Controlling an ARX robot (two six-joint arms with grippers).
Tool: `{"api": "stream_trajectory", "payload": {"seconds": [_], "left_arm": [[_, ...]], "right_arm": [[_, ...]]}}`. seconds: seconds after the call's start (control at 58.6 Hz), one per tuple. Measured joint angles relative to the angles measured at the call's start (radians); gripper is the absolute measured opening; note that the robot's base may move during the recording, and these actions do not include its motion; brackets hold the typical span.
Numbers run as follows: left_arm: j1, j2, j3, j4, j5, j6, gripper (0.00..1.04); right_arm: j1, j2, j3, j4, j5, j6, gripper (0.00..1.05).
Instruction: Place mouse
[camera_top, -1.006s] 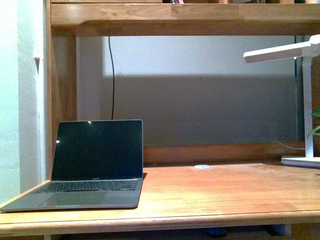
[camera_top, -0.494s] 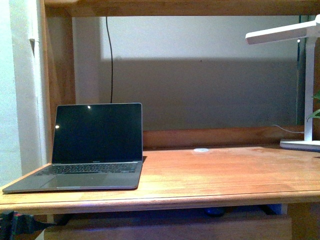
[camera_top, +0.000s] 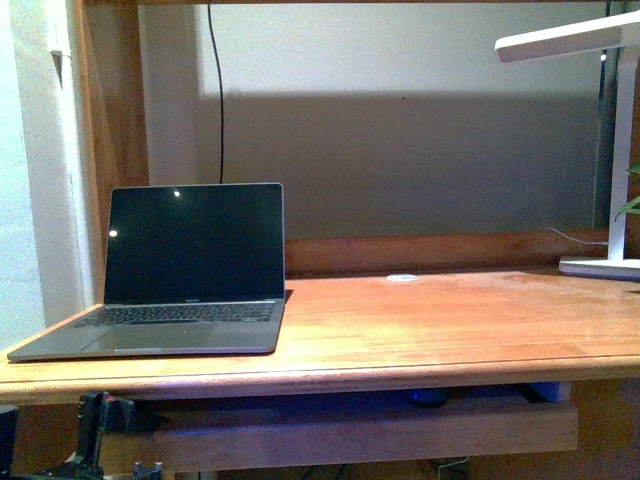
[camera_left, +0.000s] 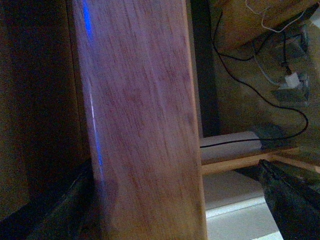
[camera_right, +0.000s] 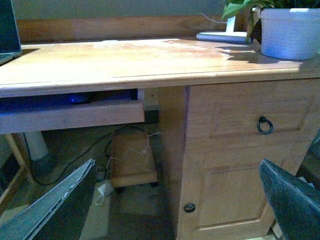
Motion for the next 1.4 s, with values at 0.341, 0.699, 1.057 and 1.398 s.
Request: {"api": "stream_trajectory", "payload": {"seconds": [0.341,0.699,1.057,1.398], "left_arm": [[-0.002,0.019,0.040,-0.101,-0.021,0.051,0.97],[-0.074,-0.229,-0.068,-0.595,-0.172,-0.311,0.97],[-0.183,-0.498,-0.299,-0.804,-0.006,-0.647,0.97],[-0.221,-0.745,-0.462,-0.527,0.037,-1.628,0.97]], "right_arm": [[0.000,0.000,0.000,0.000,0.000,0.000,0.97],[0.000,0.000,0.000,0.000,0.000,0.000,0.97],[0.000,0.000,0.000,0.000,0.000,0.000,0.97],[0.000,0.000,0.000,0.000,0.000,0.000,0.97]]}}
